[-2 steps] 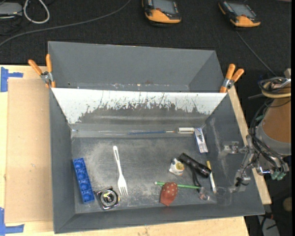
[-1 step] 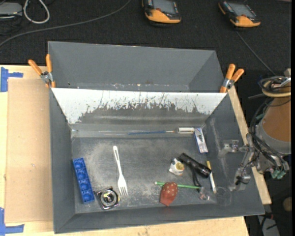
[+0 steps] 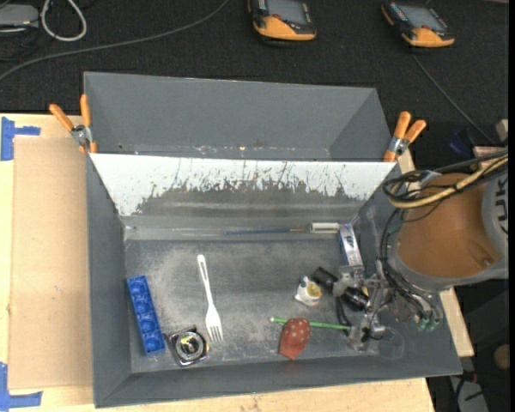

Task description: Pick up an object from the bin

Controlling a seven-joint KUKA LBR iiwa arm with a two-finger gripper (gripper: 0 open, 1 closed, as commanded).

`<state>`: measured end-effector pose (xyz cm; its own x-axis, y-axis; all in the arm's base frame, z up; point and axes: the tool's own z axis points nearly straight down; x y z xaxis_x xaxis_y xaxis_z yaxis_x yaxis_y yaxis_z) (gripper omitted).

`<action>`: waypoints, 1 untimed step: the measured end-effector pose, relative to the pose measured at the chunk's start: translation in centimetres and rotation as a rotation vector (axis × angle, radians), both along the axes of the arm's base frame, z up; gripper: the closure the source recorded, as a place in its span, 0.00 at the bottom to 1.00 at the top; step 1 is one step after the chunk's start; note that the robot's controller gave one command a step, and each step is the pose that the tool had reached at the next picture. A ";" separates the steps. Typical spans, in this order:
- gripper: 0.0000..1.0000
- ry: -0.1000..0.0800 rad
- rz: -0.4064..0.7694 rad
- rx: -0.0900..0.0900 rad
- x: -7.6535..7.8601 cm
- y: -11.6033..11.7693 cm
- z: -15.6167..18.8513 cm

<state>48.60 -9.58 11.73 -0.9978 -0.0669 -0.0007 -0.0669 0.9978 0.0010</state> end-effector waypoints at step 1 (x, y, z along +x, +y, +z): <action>0.00 -0.002 0.267 -0.004 -1.0 3.8 1.1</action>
Offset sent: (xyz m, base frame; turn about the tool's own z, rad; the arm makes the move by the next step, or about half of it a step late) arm 0.0432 -0.0305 -0.0173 -0.3605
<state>47.58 -5.73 12.83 -0.9448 -0.3277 -0.0023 -0.3276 0.9448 -0.0029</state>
